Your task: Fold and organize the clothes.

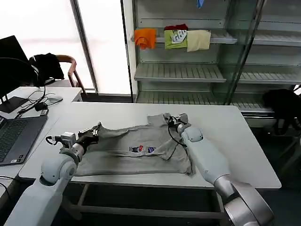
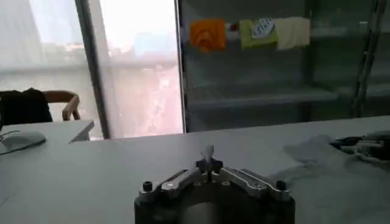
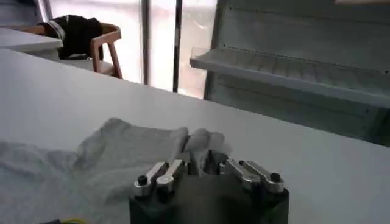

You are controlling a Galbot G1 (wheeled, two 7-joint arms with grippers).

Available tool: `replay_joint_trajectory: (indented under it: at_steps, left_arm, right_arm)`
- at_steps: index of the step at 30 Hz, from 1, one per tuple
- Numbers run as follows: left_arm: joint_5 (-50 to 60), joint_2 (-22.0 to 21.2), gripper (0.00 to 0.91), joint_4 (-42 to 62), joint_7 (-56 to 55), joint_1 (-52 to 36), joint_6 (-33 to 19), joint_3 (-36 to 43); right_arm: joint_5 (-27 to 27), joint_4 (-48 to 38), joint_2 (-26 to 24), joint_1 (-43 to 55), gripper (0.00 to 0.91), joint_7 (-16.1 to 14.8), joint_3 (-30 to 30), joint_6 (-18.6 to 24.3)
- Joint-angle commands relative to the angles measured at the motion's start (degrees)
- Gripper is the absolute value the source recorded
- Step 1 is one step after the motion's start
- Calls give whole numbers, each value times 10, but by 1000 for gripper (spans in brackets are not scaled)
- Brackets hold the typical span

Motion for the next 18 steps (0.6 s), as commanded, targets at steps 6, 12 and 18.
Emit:
replay_joint_trajectory:
  at_steps: [6, 12, 18]
  left_arm:
    - [-3, 3, 0, 1, -3, -3, -3, -2]
    - [-3, 5, 0, 10, -10, -9, -14, -5]
    - [3, 5, 0, 23, -11, -7, -21, -7]
  right_arm:
    - [7, 48, -18, -4, 0, -6, -4, 8]
    - [81, 153, -70, -19, 0, 0, -19, 19]
    - [140, 243, -123, -34, 0, 32, -19, 44]
